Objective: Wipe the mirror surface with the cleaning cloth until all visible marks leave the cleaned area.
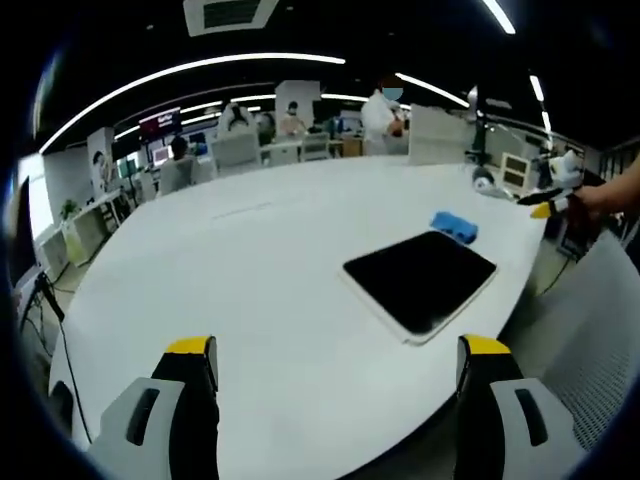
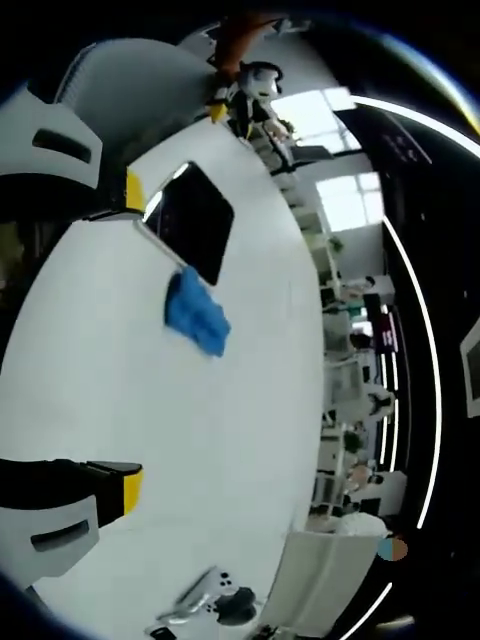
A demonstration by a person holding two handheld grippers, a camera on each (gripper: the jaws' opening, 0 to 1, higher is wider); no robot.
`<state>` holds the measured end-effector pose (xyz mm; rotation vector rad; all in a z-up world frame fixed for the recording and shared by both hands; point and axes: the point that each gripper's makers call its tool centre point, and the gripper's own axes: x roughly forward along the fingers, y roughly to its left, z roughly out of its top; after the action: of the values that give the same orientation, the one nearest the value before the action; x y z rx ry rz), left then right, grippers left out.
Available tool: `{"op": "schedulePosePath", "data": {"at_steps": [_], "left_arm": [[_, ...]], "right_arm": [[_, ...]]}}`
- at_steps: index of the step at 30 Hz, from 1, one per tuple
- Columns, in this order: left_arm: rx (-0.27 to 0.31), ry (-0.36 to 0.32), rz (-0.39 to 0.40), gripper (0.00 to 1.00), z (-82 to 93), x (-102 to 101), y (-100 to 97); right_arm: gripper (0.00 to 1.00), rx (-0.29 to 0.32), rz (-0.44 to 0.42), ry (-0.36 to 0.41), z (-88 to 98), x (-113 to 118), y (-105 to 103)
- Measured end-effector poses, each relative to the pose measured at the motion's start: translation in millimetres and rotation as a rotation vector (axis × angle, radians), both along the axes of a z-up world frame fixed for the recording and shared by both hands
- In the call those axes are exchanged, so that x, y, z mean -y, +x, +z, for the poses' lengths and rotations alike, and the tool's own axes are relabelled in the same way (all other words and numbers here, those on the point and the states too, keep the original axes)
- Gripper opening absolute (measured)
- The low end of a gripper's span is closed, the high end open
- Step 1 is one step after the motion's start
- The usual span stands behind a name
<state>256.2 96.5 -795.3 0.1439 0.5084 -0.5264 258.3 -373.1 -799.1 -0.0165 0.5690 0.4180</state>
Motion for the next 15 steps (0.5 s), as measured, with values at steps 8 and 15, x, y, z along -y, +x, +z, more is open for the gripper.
{"op": "schedulePosePath", "data": {"at_steps": [8, 15], "left_arm": [[0.005, 0.002, 0.049, 1.0, 0.2, -12, 2.5], [-0.027, 0.018, 0.023, 1.0, -5.2, -9, -1.5]], "right_arm": [[1.0, 0.023, 0.014, 0.014, 2.9, -7, 8], [1.0, 0.029, -0.06, 0.035, 3.7, 9, 5]]}}
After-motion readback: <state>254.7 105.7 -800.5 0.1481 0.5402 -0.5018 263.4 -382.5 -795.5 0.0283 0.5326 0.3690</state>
